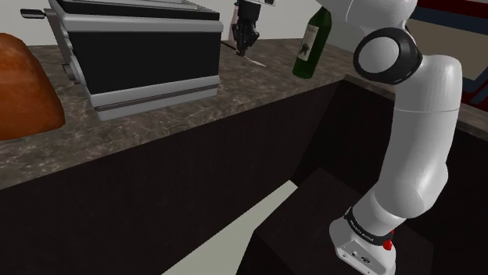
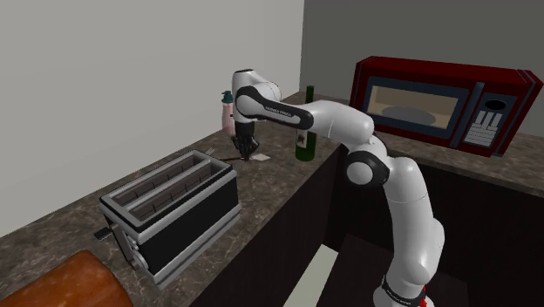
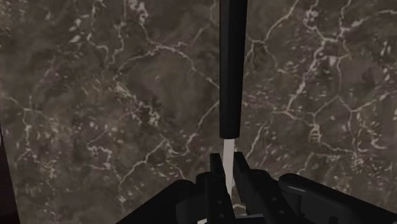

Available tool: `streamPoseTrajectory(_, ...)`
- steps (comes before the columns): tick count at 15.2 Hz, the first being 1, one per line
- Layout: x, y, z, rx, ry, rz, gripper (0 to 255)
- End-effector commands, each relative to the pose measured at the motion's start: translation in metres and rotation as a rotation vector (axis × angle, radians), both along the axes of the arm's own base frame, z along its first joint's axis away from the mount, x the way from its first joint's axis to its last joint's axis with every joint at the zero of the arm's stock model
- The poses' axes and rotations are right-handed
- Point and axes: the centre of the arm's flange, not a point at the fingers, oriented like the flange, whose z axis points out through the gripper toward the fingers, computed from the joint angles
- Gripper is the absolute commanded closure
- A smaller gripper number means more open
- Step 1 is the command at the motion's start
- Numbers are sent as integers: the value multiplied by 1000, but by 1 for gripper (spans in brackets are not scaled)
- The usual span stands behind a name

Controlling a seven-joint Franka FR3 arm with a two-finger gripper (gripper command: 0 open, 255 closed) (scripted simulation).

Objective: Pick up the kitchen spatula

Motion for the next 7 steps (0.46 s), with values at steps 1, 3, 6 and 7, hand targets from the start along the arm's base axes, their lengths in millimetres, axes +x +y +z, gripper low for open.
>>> streamPoseTrajectory(1,0,0,10,0,1,0,255)
streamPoseTrajectory(3,0,0,20,0,1,0,255)
streamPoseTrajectory(6,0,0,32,0,1,0,255)
streamPoseTrajectory(7,0,0,32,0,1,0,255)
